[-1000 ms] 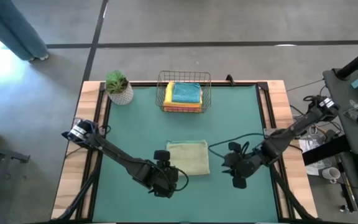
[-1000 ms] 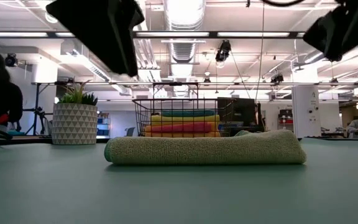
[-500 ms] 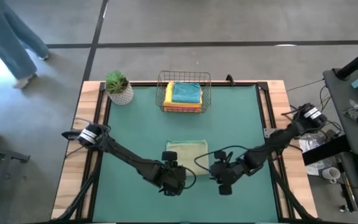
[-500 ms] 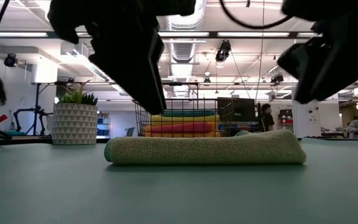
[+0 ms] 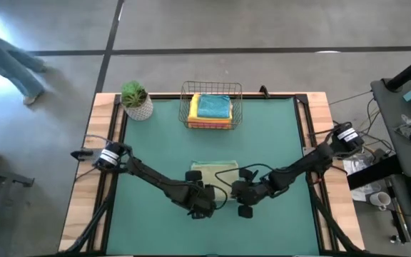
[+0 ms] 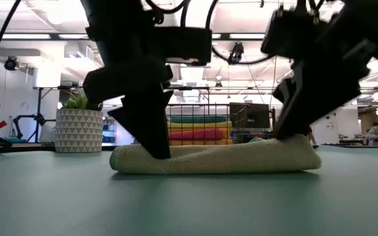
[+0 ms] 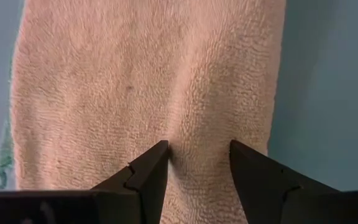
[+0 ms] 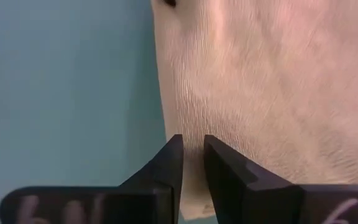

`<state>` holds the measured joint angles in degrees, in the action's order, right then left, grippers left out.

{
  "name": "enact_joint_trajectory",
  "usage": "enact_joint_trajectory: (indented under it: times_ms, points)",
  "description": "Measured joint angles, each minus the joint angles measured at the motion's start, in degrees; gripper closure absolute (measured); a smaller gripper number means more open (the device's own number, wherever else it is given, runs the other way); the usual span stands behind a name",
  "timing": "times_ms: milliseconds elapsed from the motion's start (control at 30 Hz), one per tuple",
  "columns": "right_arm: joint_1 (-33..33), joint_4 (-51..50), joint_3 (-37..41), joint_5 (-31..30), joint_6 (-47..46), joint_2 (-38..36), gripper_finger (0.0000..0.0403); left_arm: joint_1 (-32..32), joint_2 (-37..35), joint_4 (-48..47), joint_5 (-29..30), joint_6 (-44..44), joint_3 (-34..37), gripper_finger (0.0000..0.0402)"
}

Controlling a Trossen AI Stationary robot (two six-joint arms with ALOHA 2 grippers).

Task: Fold microfiber towels
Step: Put the folded green microfiber towel into the wire basket

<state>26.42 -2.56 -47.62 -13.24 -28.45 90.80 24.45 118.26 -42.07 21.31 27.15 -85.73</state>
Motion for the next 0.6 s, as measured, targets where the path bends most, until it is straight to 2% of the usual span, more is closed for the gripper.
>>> enact_joint_trajectory:
  times_ms: [167, 300, 600]
  points:
    - [-0.23, -0.38, 0.02, 3.83, -1.62, 3.13, 0.0358, 0.1, -0.02, 1.71, -2.22, 0.09, 1.84, 0.0246]
    - [-0.23, -0.89, -0.34, 4.32, -3.05, 3.65, 0.036, 0.2, -0.07, 2.22, -2.88, 0.14, 2.1, 0.0246]
    - [0.19, -5.74, -0.76, 4.9, -0.94, -3.72, 0.036, 0.35, -3.6, 2.4, -4.98, -0.45, 0.76, 0.0246]
